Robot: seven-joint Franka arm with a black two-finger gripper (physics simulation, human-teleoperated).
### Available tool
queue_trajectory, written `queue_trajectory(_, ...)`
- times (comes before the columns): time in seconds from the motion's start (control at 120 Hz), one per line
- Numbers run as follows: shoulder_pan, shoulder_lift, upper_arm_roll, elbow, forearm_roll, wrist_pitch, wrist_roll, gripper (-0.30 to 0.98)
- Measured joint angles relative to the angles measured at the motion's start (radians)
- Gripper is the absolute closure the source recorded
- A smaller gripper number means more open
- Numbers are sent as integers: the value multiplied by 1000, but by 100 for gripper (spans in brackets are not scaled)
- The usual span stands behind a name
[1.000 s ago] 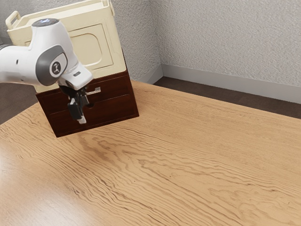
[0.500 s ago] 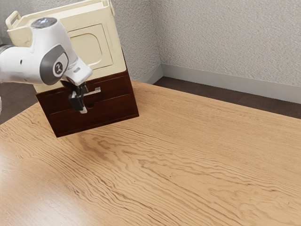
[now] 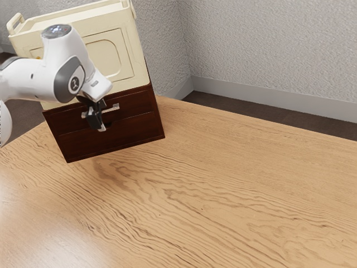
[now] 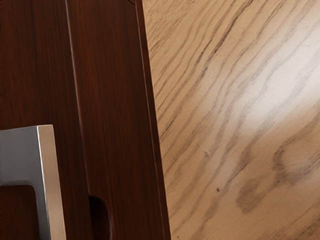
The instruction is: Pull the drawer handle with one arm to open the drawer
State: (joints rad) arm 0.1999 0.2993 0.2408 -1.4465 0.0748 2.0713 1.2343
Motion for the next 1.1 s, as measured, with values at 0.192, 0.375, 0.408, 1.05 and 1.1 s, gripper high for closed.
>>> queue_trajectory(0.192,1,16,11,11,-1,11,-3,0)
queue_trajectory(0.375,-1,17,12,9,-1,15,-5,0)
queue_trajectory(0.408,-1,17,12,7,-2,15,-6,0)
queue_trajectory(1.05,-5,13,13,-5,-10,14,-12,24)
queue_trajectory(1.1,-5,10,12,-9,-14,11,-13,24)
